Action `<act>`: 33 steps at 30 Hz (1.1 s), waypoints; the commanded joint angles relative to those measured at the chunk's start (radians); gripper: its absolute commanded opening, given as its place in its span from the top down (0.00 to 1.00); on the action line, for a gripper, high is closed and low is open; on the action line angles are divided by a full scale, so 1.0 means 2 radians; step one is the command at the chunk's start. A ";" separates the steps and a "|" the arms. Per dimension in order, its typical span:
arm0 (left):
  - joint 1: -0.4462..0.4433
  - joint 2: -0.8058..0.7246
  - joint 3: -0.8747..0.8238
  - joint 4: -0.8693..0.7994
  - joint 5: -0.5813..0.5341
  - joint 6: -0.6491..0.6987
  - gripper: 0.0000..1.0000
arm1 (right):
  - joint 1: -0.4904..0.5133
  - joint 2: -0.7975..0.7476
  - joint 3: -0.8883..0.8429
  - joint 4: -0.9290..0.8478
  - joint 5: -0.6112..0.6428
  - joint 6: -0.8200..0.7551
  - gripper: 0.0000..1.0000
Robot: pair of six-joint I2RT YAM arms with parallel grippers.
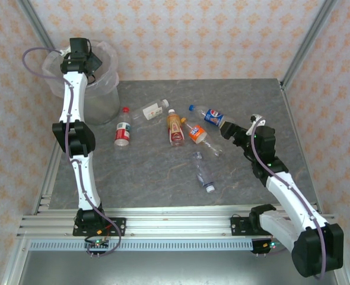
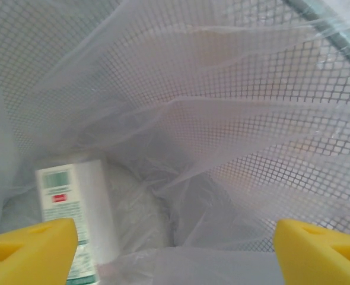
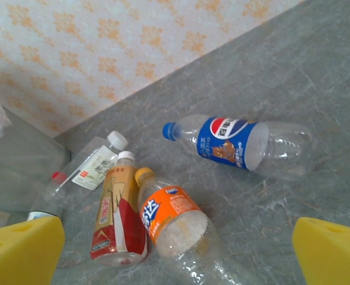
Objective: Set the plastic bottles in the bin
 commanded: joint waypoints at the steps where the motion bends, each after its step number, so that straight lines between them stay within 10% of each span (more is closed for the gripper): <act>1: 0.003 -0.045 0.017 -0.006 0.017 -0.006 0.12 | 0.003 0.001 0.016 -0.003 0.018 -0.006 0.01; 17: -0.017 -0.127 0.016 0.017 0.135 0.019 0.00 | 0.003 0.007 0.009 -0.107 0.087 0.004 0.01; 20: -0.032 -0.156 0.003 0.009 0.149 0.031 0.00 | 0.004 0.011 0.012 -0.135 0.025 -0.017 0.01; 33: -0.137 -0.436 -0.400 0.175 0.078 0.046 0.01 | 0.102 0.023 0.004 -0.225 -0.011 0.007 0.01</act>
